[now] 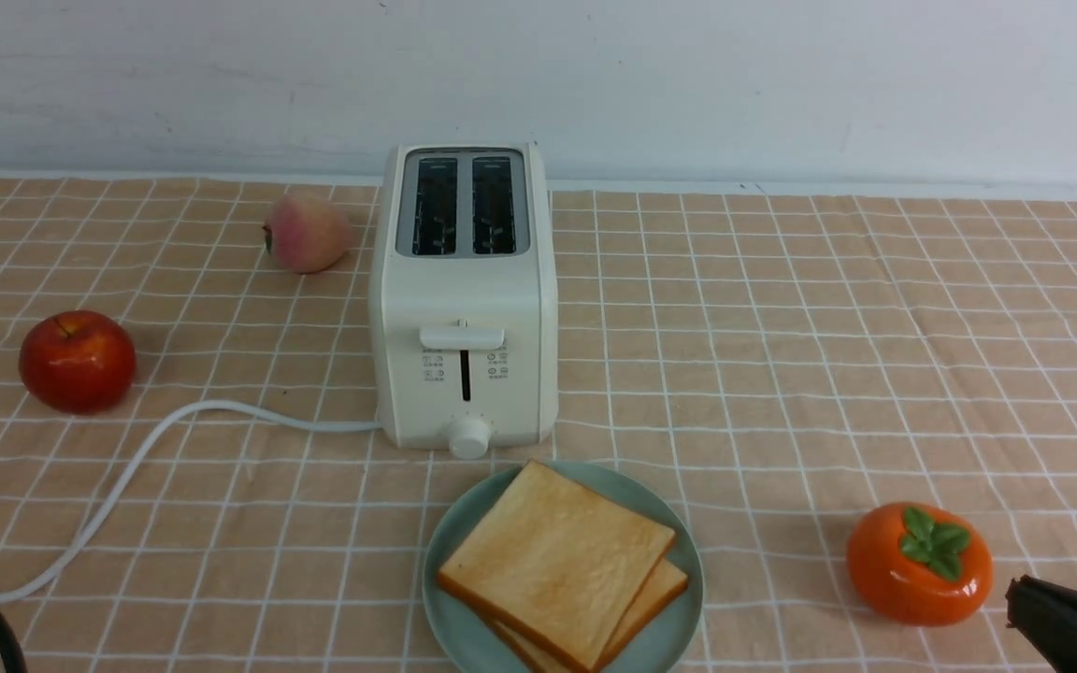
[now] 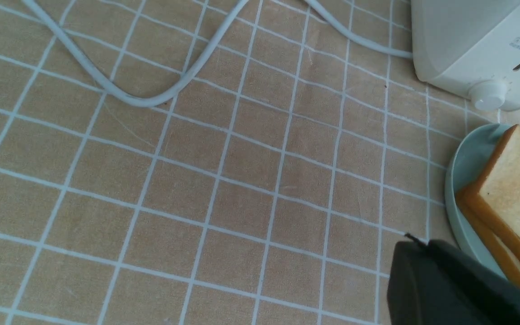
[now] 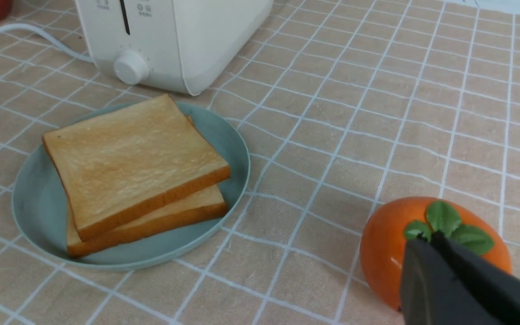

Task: Take toasted bread from bread machine on light coffee tablecloth place on plate.

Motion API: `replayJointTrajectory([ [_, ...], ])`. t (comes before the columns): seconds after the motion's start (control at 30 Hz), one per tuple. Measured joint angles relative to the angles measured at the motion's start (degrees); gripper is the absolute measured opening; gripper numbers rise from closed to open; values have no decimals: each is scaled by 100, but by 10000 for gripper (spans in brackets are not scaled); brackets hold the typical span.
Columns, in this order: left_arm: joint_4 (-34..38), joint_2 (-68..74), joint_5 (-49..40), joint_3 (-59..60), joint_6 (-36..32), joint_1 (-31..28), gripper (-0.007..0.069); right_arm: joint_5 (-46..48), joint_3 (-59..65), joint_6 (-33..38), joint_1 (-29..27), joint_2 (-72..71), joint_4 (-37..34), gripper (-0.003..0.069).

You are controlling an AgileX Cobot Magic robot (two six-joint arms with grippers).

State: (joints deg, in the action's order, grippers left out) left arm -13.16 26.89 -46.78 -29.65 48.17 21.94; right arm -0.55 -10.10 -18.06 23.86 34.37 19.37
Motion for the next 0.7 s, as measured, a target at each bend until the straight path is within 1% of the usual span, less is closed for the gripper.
replayJointTrajectory([
  [0.5, 0, -35, 0, 0, 0, 0, -13, -6, 0, 0, 0, 0, 67, -1],
  [0.63, 40, -331, 0, 0, 0, 0, -13, -6, 0, 0, 0, 0, 73, 1],
  [0.7, 261, -815, 0, 11, -6, -11, -11, -6, 0, 0, 0, 0, 80, 1],
])
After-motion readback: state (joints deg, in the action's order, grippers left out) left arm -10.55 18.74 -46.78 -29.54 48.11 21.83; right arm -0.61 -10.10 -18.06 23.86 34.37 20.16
